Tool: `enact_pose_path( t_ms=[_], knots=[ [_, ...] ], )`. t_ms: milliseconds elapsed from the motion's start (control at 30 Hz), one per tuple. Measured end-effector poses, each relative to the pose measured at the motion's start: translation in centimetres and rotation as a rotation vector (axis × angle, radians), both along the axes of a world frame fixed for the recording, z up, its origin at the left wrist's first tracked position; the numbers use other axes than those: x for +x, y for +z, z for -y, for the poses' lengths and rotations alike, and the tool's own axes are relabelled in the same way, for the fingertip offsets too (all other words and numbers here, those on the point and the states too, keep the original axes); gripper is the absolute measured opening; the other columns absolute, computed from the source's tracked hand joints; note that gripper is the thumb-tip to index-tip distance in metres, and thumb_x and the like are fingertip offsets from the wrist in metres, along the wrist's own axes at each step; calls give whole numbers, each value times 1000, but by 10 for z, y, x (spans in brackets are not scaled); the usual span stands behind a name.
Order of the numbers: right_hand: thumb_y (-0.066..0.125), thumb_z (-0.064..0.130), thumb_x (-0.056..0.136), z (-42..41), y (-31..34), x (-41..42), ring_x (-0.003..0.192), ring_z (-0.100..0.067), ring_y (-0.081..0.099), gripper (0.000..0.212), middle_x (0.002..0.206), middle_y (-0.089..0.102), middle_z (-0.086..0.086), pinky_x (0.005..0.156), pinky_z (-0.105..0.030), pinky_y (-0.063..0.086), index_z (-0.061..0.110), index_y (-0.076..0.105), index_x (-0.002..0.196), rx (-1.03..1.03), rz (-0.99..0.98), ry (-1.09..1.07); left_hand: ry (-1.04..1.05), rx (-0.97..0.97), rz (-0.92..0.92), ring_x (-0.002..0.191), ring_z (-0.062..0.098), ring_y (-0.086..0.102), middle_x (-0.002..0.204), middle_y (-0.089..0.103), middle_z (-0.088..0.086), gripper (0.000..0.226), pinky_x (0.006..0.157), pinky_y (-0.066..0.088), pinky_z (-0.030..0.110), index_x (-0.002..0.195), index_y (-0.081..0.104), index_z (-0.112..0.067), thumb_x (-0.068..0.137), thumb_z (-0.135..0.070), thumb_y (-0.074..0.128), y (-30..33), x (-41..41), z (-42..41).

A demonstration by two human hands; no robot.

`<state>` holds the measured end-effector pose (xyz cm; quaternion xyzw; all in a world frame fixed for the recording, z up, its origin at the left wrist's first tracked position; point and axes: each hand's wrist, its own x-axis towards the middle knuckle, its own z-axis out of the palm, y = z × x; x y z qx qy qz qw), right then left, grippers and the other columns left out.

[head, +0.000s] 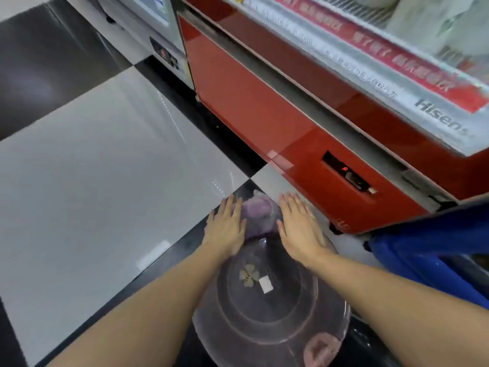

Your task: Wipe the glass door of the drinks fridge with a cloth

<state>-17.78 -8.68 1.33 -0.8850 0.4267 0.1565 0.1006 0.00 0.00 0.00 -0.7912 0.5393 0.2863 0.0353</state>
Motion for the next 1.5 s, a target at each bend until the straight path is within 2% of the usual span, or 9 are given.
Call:
enact_pose_path(
  t_ms=[200,500,633,833,1000,1133,1300,1400,1500],
  knots=[
    [34,45,111,11,-34,32,120,-29,62,49,131,67,-14,109,-41,45,9,60,133,90,123,-258,277,61,-90,125,40,57,136,63,21,54,106,44,48,134,53,-5,113,-44,23,-34,18,8],
    [48,20,110,5,-13,39,99,-25,64,9,110,67,-7,75,-31,43,18,55,105,185,458,-411,354,-173,-119,103,39,63,110,68,18,22,87,49,49,114,56,-3,107,-23,50,-7,22,5],
    [45,20,111,-3,27,44,104,-29,68,19,117,72,-7,79,-32,47,21,60,123,229,557,-372,313,-221,-191,107,39,64,117,68,16,40,86,55,51,138,46,-8,99,-16,56,30,20,3],
    [47,6,102,-14,118,35,98,-32,63,33,115,69,-6,78,-43,50,22,64,126,187,591,-200,190,-351,-321,124,26,58,150,48,3,67,94,55,49,160,28,-34,100,-18,51,110,15,2],
    [57,9,101,-13,214,10,101,-28,65,29,112,69,-4,74,-35,44,16,68,127,49,546,-102,-41,-479,-280,128,22,55,162,36,-5,86,78,48,32,165,19,-42,95,-7,56,204,8,8],
    [77,7,87,-15,298,-16,82,-25,67,25,93,69,-2,66,-26,35,15,73,111,-68,571,-28,-295,-502,-262,144,25,44,167,34,-1,77,99,48,35,163,33,-37,95,-7,55,289,-5,18],
    [81,3,82,-17,400,-53,76,-25,67,48,89,67,-3,59,-35,48,16,73,127,-93,499,-7,-427,-521,-365,131,22,53,143,59,2,58,106,47,33,136,62,-14,85,-27,37,402,-28,30],
    [70,2,90,-24,464,-72,89,-30,69,47,101,71,-5,70,-40,52,17,70,134,-104,471,-121,-428,-542,-386,110,23,64,118,70,-2,47,87,53,38,123,63,-16,80,-27,44,465,-40,39],
    [68,11,96,-34,534,-92,101,-26,72,34,113,77,-1,85,-35,50,19,72,129,-187,544,-286,-475,-566,-401,87,28,66,92,71,-3,27,65,38,31,108,54,-21,81,-22,60,526,-54,51]
  ],
)
